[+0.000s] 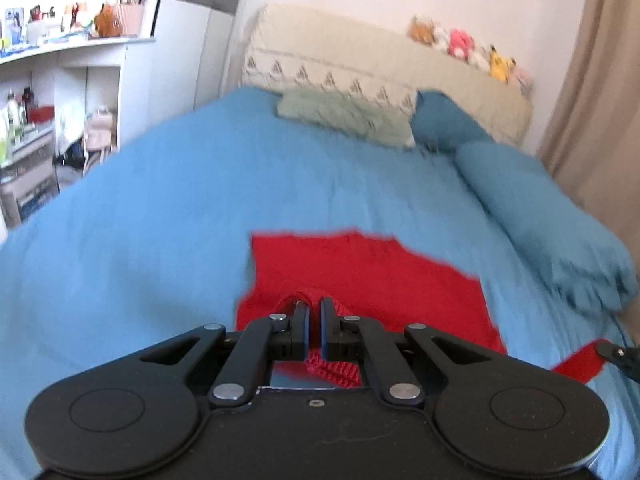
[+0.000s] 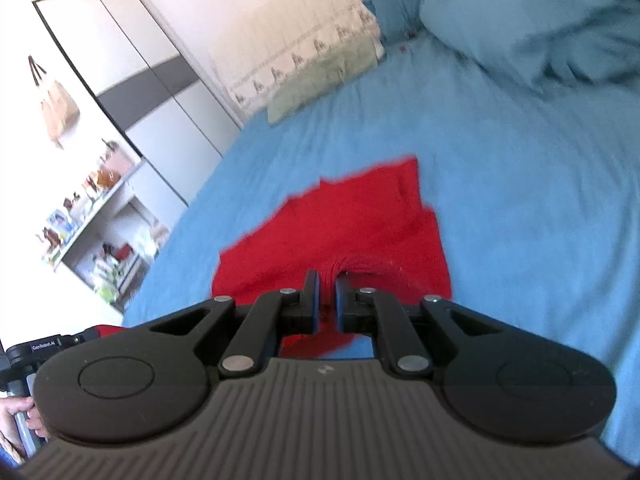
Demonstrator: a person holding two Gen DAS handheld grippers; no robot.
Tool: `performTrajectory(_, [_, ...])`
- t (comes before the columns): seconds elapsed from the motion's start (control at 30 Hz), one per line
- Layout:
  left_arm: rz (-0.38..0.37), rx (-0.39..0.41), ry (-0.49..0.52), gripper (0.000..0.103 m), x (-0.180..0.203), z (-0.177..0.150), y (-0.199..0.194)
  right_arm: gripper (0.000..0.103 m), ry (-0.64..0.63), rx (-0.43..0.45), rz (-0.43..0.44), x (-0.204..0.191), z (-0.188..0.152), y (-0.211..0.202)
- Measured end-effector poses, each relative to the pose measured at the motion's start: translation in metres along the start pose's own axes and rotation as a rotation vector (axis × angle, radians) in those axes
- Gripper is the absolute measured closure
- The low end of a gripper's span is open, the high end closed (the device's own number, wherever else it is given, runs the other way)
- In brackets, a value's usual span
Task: Fold small clothes
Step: 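Close both tools on the ribbed hem and lift it toward the collar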
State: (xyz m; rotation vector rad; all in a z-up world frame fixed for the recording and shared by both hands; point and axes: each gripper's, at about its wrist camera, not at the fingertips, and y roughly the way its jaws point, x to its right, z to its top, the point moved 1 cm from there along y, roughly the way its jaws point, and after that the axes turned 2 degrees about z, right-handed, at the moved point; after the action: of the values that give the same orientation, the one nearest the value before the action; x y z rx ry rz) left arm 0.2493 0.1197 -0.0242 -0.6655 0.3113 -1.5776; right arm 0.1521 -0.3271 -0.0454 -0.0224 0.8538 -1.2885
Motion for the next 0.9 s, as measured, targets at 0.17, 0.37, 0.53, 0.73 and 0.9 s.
performTrajectory(0.17, [0.027, 0.061, -0.03, 0.098, 0.003, 0.056, 0.079, 0.08, -0.027, 0.035, 0.002, -0.003, 0.074, 0.061])
performTrajectory(0.37, [0.076, 0.05, -0.11, 0.098, -0.005, 0.078, 0.197, 0.08, -0.102, 0.015, -0.056, 0.014, 0.133, 0.172])
performTrajectory(0.53, [0.138, 0.004, -0.126, 0.098, -0.015, 0.066, 0.286, 0.08, -0.072, -0.025, -0.106, 0.05, 0.14, 0.272])
performTrajectory(0.73, [0.184, -0.042, -0.146, 0.098, -0.028, 0.049, 0.35, 0.08, -0.079, -0.043, -0.158, 0.082, 0.125, 0.346])
performTrajectory(0.9, [0.194, -0.061, -0.169, 0.097, -0.032, 0.04, 0.367, 0.08, -0.104, -0.053, -0.181, 0.092, 0.115, 0.374])
